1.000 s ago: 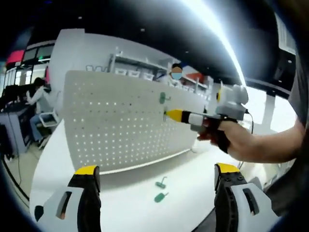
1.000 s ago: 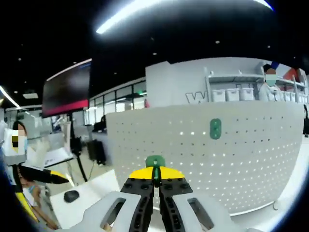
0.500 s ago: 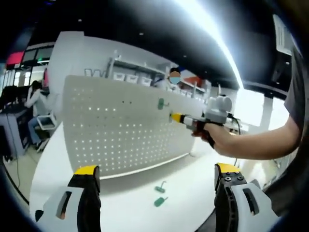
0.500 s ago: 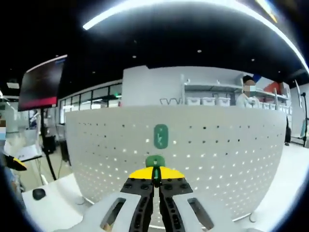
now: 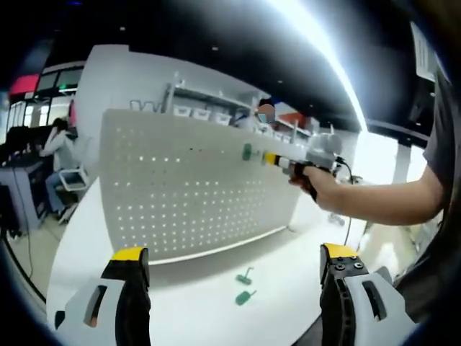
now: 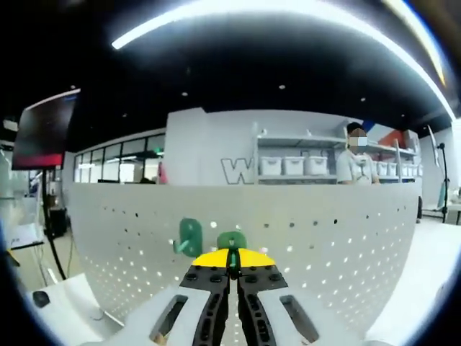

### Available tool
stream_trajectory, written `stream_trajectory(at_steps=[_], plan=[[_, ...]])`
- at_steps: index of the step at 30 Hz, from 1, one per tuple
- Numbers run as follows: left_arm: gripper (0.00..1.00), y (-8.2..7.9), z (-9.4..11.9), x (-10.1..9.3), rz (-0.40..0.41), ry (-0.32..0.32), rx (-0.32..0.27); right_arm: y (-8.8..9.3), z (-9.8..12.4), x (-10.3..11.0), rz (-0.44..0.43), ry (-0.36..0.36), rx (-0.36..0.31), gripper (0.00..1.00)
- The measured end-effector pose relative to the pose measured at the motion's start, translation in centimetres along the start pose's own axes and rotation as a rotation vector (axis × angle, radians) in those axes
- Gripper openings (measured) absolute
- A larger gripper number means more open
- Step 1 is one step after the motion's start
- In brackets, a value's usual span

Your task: Insert the hook assembly into the mounting plate slot until the hook locks in place.

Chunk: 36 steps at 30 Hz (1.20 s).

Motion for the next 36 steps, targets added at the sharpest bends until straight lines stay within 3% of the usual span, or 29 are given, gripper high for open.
stream_trajectory(at_steps=[9,29,36], plan=[[1.00,0.3,0.1,0.6,0.003,-0.024,0.013,-1.0,-0.8,0.0,0.002,0.009,-0.023,0.00],[1.00,0.9,0.4,1.0,-0.006,-0.057,0.048,-0.5,-1.2,-0.1,0.011,0.028,-0.015,0.00],[1.00,0.9,0.6,1.2,-0.001,-0.065,0.043,-0.5,-1.4,-0.2,-0.024,0.036,-0.027,0.00]])
Point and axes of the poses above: the point that each gripper's makers call its tool centre point, and the gripper's own axes: z roughly backward along the fingers, x roughly to its left, y roughly out of its underside, the point moved 7 cm from there along z, roughly backward along the fingers, and after that the axes turned 14 degrees about x, right-handed, at the moved point
